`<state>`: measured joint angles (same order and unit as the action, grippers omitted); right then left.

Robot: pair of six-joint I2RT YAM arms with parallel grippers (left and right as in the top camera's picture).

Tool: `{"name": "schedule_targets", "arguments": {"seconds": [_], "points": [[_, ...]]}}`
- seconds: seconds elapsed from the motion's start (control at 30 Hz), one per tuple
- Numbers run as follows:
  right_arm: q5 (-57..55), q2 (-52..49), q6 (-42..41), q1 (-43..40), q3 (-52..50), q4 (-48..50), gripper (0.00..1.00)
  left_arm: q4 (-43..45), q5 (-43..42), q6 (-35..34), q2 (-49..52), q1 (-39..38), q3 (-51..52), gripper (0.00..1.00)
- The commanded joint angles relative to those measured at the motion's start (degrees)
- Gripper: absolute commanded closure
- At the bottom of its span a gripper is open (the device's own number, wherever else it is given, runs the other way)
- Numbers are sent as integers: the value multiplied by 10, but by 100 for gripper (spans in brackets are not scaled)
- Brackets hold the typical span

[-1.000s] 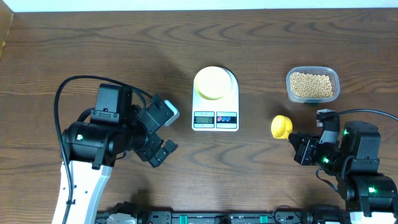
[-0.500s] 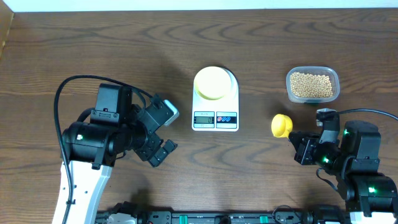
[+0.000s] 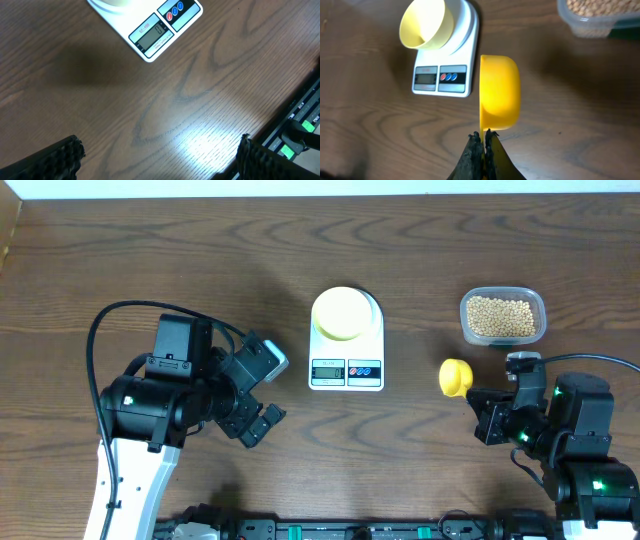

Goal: Scoop item into bowl and weigh 50g on scale
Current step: 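Retract the left gripper from the scale to a hover pose, then move the held scoop over the soybean tub with the right gripper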

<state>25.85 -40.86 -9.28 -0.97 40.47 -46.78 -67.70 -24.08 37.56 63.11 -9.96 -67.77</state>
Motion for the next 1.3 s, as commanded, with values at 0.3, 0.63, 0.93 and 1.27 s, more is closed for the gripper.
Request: {"name": "schedule_targets", "arguments": {"seconds": [0.3,0.63,0.93,1.27], "points": [[-199,2,25,-1,162,-70,99,-2,-9,6,-3,2,-7,0],[-288,-41,25,-1,288,-158,99,-2,-9,6,-3,2,-7,0],[-310,-252,12,-1,447,-281,99,-2,-9,6,-3,2,-7,0],[-419,-432,-29,-1,476,-273,99,-2,-9,6,-3,2,-7,0]]}}
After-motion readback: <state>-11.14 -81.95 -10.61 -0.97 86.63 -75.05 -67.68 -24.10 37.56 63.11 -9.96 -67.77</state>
